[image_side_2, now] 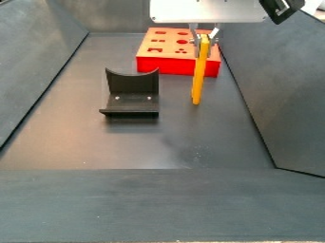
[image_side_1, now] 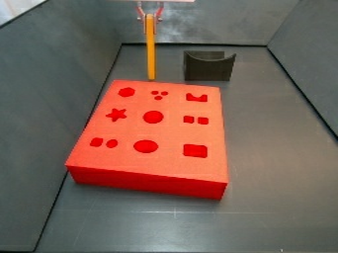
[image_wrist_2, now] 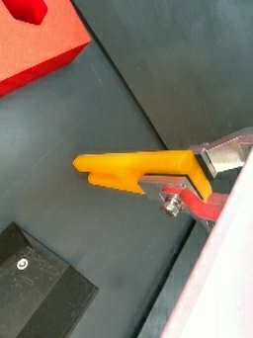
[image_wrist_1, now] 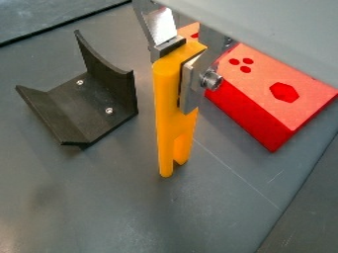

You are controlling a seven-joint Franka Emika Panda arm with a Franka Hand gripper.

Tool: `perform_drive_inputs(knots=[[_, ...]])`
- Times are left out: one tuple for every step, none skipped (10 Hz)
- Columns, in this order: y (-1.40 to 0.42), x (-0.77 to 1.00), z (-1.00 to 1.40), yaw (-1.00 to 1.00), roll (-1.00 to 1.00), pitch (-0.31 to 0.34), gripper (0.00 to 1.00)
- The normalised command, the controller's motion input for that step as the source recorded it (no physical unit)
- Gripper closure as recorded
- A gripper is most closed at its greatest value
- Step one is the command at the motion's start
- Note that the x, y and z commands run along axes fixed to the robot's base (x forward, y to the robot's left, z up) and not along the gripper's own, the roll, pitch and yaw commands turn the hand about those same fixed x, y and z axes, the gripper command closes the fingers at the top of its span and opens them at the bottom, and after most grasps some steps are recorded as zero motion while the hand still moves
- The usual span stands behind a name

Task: Pick up the square-circle object. Move up. Place the square-circle object on the fixture. Regrasp the square-circle object. Rotate the square-circle object. Move to above the board. Insert the square-circle object.
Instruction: Rotate the square-circle object.

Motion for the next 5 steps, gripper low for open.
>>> perform_drive_inputs(knots=[[0.03,-0.02,-0.22,-0.05,-0.08,-0.040,1.00],[0.03,-0.02,-0.22,-0.05,-0.08,-0.040,1.00],[0.03,-0.02,-0.22,-0.05,-0.08,-0.040,1.00],[0.03,-0.02,-0.22,-0.05,-0.08,-0.040,1.00],[0.00,0.00,0.00,-0.05,0.12,-0.040,0.00]])
